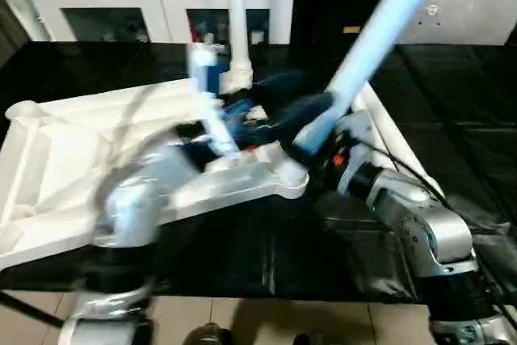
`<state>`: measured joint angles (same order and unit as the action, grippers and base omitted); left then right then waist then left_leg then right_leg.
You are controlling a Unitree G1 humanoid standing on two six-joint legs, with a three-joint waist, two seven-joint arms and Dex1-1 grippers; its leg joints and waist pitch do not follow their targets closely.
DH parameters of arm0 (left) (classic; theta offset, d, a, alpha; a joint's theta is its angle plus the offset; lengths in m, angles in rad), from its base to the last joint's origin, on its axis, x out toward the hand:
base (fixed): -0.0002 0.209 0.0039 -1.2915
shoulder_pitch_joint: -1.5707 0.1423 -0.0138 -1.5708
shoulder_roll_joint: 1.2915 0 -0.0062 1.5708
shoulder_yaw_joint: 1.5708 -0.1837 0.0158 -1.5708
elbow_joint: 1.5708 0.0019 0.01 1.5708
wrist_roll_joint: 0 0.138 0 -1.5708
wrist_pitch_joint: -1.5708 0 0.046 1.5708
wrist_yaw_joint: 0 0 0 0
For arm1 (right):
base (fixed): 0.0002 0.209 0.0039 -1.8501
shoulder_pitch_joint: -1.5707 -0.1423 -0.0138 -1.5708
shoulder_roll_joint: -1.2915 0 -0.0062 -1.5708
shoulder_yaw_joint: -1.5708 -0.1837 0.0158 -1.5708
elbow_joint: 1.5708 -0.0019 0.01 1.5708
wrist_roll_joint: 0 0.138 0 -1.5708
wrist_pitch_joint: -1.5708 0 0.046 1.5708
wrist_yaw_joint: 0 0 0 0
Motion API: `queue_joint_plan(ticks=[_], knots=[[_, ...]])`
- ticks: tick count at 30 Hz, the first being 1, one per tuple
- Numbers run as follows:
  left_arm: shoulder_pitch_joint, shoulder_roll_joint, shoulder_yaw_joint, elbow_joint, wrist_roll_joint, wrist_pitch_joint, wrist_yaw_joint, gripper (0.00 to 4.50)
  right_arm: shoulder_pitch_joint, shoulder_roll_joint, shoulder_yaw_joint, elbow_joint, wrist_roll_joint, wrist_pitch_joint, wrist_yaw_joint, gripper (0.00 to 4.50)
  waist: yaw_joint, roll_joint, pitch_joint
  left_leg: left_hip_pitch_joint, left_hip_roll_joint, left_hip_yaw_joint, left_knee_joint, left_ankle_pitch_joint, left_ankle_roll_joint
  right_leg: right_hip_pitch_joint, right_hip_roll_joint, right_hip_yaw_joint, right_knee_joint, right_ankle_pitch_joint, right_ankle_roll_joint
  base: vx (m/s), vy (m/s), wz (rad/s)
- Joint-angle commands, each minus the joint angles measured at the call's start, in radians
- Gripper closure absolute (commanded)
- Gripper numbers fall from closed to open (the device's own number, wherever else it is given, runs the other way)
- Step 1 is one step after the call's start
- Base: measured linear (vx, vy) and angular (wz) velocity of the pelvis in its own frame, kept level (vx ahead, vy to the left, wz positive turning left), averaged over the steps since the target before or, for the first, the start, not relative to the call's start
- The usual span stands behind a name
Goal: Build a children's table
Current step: Insert table leg to table base
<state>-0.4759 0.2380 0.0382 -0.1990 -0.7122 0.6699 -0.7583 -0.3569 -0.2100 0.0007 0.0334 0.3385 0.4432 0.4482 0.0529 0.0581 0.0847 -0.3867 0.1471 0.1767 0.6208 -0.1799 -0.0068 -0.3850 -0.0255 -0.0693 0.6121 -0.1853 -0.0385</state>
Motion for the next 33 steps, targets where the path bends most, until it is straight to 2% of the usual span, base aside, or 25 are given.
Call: queue_joint_plan(ticks=[1,5,7,8,9,11,12,16,17,18,19,20,22,23,28,33], knots=[[0.006,0.019,-0.021,0.013,0.056,-0.009,-0.005,0.00,-0.024,0.008,-0.013,-0.001,-0.020,-0.026,-0.039,2.60,-0.005,-0.003,-0.081,0.024,0.077,-0.041,-0.069,-0.185,0.019,0.037,-0.113,0.060,-0.093,-0.367,-0.108,0.000,0.000,0.00],[0.009,0.119,-0.165,0.129,0.301,-0.117,0.035,0.00,-0.017,0.002,0.008,0.017,-0.078,-0.068,-0.069,2.60,-0.007,-0.001,-0.079,0.027,0.078,-0.043,-0.073,-0.214,0.010,0.035,-0.116,0.063,-0.096,-0.387,-0.089,0.000,0.000,0.00],[0.001,0.153,-0.235,0.197,0.404,-0.188,0.060,0.00,-0.008,0.000,0.018,0.013,-0.066,-0.063,-0.042,2.60,-0.007,0.000,-0.081,0.025,0.077,-0.044,-0.073,-0.213,0.008,0.037,-0.118,0.065,-0.095,-0.372,-0.093,0.000,0.000,0.00],[0.001,0.153,-0.235,0.197,0.404,-0.188,0.060,0.00,-0.008,0.000,0.018,0.013,-0.066,-0.063,-0.042,2.60,-0.009,-0.001,-0.081,0.024,0.077,-0.044,-0.073,-0.211,0.011,0.038,-0.118,0.066,-0.095,-0.364,-0.094,0.000,0.000,0.00],[-0.006,0.165,-0.269,0.238,0.453,-0.224,0.069,0.00,0.002,-0.003,0.028,-0.008,-0.036,-0.037,0.004,2.60,-0.010,0.002,-0.083,0.024,0.080,-0.044,-0.072,-0.200,0.010,0.039,-0.120,0.066,-0.091,-0.338,-0.107,0.000,0.000,0.00],[-0.014,0.172,-0.294,0.277,0.495,-0.256,0.067,0.00,0.015,-0.014,0.046,-0.034,-0.011,-0.020,0.058,2.60,-0.011,0.000,-0.081,0.020,0.079,-0.045,-0.072,-0.201,0.023,0.044,-0.120,0.066,-0.089,-0.316,-0.114,0.000,0.000,0.00],[-0.019,0.169,-0.300,0.300,0.507,-0.268,0.060,0.00,0.024,-0.023,0.055,-0.052,0.008,-0.002,0.089,2.60,-0.010,0.003,-0.082,0.020,0.079,-0.045,-0.073,-0.198,0.026,0.044,-0.121,0.066,-0.090,-0.313,-0.115,0.000,0.000,0.00],[-0.038,0.154,-0.314,0.382,0.510,-0.285,0.017,0.00,0.055,-0.085,0.085,-0.105,0.042,0.036,0.193,2.60,-0.005,0.000,-0.083,0.021,0.080,-0.043,-0.068,-0.179,0.039,0.045,-0.121,0.066,-0.090,-0.280,-0.138,0.000,0.000,0.00],[-0.036,0.154,-0.321,0.393,0.509,-0.290,0.003,0.00,0.062,-0.099,0.087,-0.118,0.053,0.051,0.214,2.60,-0.006,0.011,-0.079,0.020,0.082,-0.044,-0.070,-0.186,0.037,0.043,-0.123,0.066,-0.089,-0.285,-0.144,0.000,0.000,0.00],[-0.031,0.159,-0.333,0.406,0.513,-0.293,-0.016,0.29,0.071,-0.122,0.093,-0.134,0.063,0.066,0.243,2.60,-0.007,0.003,-0.079,0.021,0.083,-0.045,-0.071,-0.201,0.037,0.045,-0.123,0.065,-0.093,-0.304,-0.142,0.000,0.000,0.00],[-0.029,0.162,-0.342,0.417,0.517,-0.301,-0.029,0.36,0.076,-0.137,0.097,-0.144,0.069,0.075,0.263,2.60,-0.005,0.002,-0.078,0.022,0.082,-0.044,-0.070,-0.205,0.039,0.044,-0.125,0.066,-0.095,-0.318,-0.138,0.000,0.000,0.00],[-0.026,0.164,-0.349,0.430,0.523,-0.312,-0.037,0.36,0.084,-0.154,0.101,-0.159,0.082,0.093,0.287,2.60,-0.005,0.007,-0.076,0.022,0.082,-0.045,-0.070,-0.210,0.038,0.043,-0.125,0.066,-0.094,-0.326,-0.138,0.000,0.000,0.00],[-0.023,0.167,-0.358,0.454,0.532,-0.335,-0.059,0.56,0.098,-0.193,0.111,-0.189,0.106,0.129,0.336,2.60,-0.005,0.002,-0.075,0.022,0.080,-0.045,-0.069,-0.218,0.040,0.044,-0.125,0.065,-0.100,-0.363,-0.126,0.000,0.000,0.00],[-0.022,0.168,-0.359,0.458,0.533,-0.339,-0.065,0.72,0.103,-0.204,0.115,-0.198,0.113,0.139,0.350,2.60,-0.005,0.002,-0.075,0.021,0.079,-0.045,-0.069,-0.216,0.044,0.047,-0.125,0.063,-0.103,-0.372,-0.123,0.000,0.000,0.00],[-0.028,0.176,-0.377,0.504,0.568,-0.381,-0.095,1.17,0.112,-0.235,0.121,-0.223,0.136,0.172,0.385,2.60,-0.006,0.001,-0.074,0.022,0.080,-0.047,-0.070,-0.225,0.042,0.042,-0.124,0.062,-0.105,-0.397,-0.119,0.000,0.000,0.00],[-0.045,0.176,-0.393,0.575,0.605,-0.428,-0.099,1.54,0.121,-0.257,0.141,-0.230,0.117,0.177,0.395,2.60,-0.006,0.001,-0.075,0.023,0.080,-0.047,-0.069,-0.226,0.042,0.040,-0.124,0.061,-0.107,-0.406,-0.110,0.000,0.000,0.00]])
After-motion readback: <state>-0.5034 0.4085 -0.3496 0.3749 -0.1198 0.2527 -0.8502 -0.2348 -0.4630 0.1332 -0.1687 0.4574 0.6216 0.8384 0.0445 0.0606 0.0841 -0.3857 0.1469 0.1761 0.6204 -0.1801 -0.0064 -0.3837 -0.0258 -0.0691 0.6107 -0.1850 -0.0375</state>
